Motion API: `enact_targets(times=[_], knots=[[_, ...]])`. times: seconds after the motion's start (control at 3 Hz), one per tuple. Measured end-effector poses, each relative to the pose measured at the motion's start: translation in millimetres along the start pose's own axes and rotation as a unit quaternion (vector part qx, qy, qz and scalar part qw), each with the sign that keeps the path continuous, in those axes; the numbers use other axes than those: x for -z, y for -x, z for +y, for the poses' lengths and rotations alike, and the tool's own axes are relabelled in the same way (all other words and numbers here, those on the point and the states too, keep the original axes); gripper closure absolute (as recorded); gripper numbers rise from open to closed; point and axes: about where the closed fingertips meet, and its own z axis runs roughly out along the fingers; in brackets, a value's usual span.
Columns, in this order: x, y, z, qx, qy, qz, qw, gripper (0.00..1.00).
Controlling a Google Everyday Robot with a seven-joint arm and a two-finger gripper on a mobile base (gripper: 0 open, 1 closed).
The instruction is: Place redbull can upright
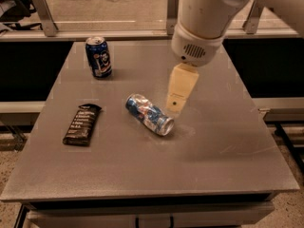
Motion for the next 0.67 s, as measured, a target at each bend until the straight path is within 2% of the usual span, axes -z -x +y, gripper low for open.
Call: enact_targets(times=[0.33,0.67], knots=[[-24,54,6,-0.010,0.011,0.039,0.9992,0.00],[-52,95,13,-0.024,-0.001,0.102,0.9945,0.00]])
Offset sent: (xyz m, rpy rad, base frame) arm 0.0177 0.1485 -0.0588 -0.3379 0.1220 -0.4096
